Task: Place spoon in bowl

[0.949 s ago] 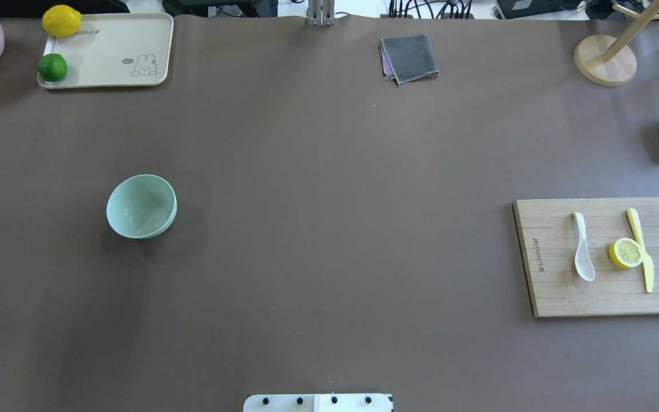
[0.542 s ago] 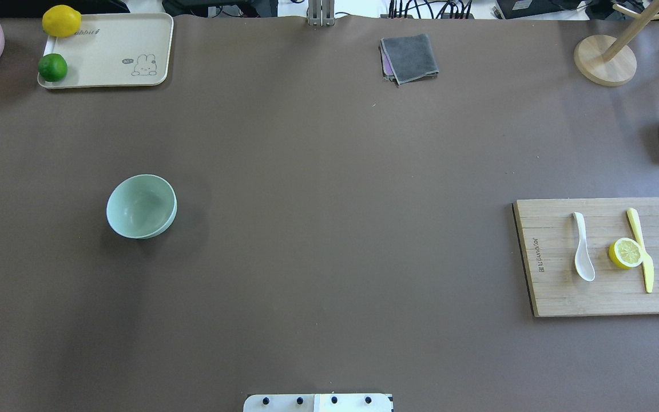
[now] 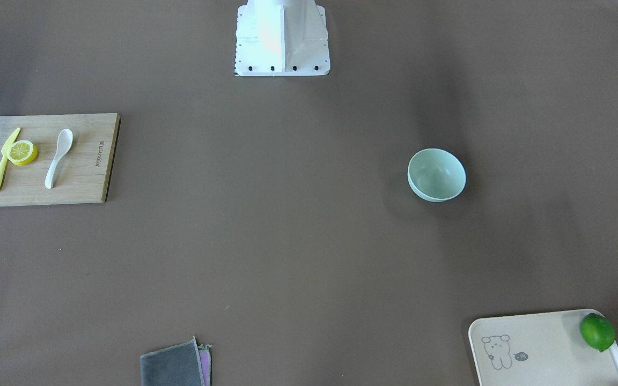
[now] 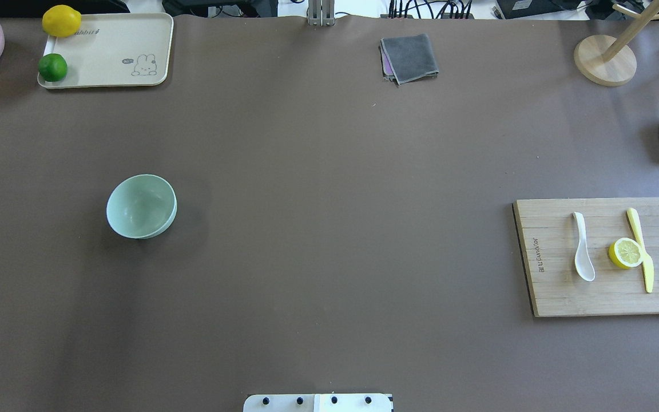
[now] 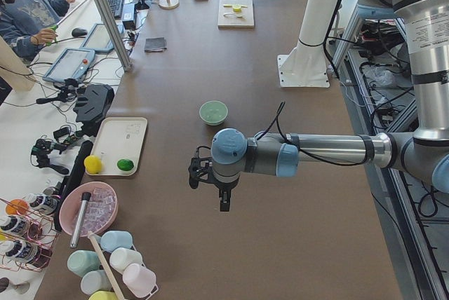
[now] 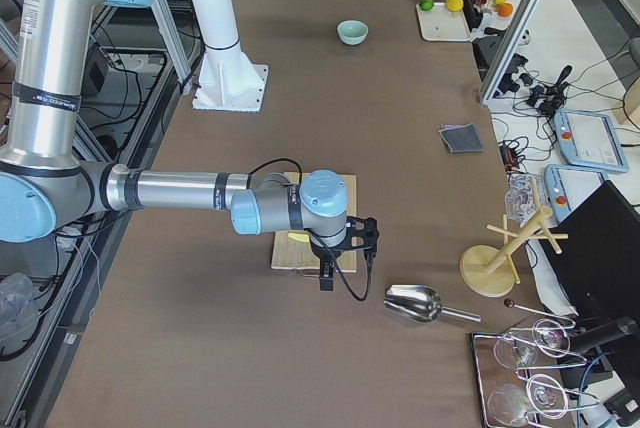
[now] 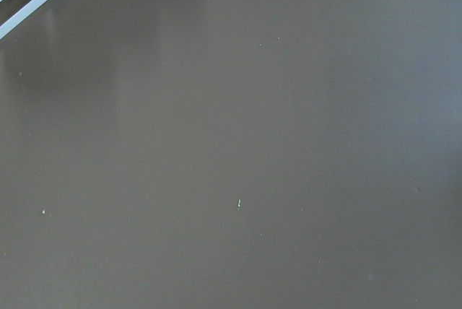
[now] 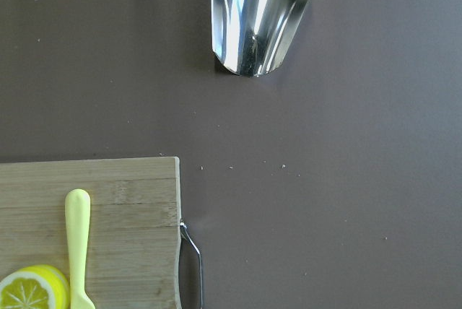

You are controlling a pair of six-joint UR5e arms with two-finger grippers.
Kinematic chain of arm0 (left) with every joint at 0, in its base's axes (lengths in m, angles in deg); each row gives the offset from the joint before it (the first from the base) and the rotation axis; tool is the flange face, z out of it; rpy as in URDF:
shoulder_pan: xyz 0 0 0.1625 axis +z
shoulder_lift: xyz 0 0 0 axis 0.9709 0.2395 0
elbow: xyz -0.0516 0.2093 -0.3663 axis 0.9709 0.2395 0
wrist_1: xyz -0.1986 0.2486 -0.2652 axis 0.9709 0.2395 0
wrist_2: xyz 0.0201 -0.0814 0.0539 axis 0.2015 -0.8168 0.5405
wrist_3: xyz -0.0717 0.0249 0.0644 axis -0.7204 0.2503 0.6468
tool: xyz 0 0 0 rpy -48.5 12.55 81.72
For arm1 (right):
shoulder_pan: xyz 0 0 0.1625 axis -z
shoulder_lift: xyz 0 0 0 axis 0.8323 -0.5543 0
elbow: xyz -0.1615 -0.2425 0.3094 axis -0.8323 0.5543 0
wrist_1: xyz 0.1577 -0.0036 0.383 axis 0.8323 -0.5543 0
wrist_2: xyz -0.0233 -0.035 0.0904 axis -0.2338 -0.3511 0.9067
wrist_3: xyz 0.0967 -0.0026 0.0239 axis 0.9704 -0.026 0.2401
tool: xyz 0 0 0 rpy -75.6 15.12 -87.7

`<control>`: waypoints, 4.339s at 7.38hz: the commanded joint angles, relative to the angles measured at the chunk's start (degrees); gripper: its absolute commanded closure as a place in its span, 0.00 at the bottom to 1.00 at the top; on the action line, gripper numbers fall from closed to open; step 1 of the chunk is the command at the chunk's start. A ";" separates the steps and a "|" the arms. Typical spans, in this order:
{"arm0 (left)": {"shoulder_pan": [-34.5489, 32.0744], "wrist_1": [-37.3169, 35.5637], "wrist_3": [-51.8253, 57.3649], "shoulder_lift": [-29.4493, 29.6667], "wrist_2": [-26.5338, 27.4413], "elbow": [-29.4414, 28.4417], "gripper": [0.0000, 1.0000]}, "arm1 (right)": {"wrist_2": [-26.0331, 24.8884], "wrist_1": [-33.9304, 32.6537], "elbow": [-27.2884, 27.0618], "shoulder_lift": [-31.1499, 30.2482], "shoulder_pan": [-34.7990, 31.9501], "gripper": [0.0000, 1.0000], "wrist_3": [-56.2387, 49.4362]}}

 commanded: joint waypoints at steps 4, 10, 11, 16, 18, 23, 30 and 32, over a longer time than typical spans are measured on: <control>0.16 -0.01 -0.37 -0.44 -0.70 0.70 0.02 | 2.13 0.94 0.14 -0.51 0.26 0.00 0.65; 6.34 13.72 -6.22 1.48 -5.36 1.84 0.02 | 6.09 5.59 -0.47 -0.69 2.19 0.00 1.44; 11.62 18.05 -17.05 2.88 -4.05 1.76 0.02 | 6.00 6.04 -0.39 -0.78 2.63 0.00 1.45; 36.70 25.83 -40.19 12.99 10.71 1.15 0.03 | 5.91 6.22 -0.47 -0.60 4.57 0.00 2.32; 43.20 25.83 -45.00 20.09 15.01 -4.01 0.09 | 5.92 6.31 -0.47 -0.60 5.18 0.00 3.03; 44.46 25.91 -45.37 22.23 15.47 -7.39 0.97 | 5.83 6.31 -0.56 -0.60 5.98 0.00 3.56; 49.86 4.75 -60.09 36.97 16.60 1.58 1.00 | 2.68 6.65 -7.67 0.81 18.59 0.05 26.63; 58.39 -5.92 -61.90 47.84 26.05 0.27 1.00 | -1.63 13.74 -8.12 0.81 26.86 0.06 40.06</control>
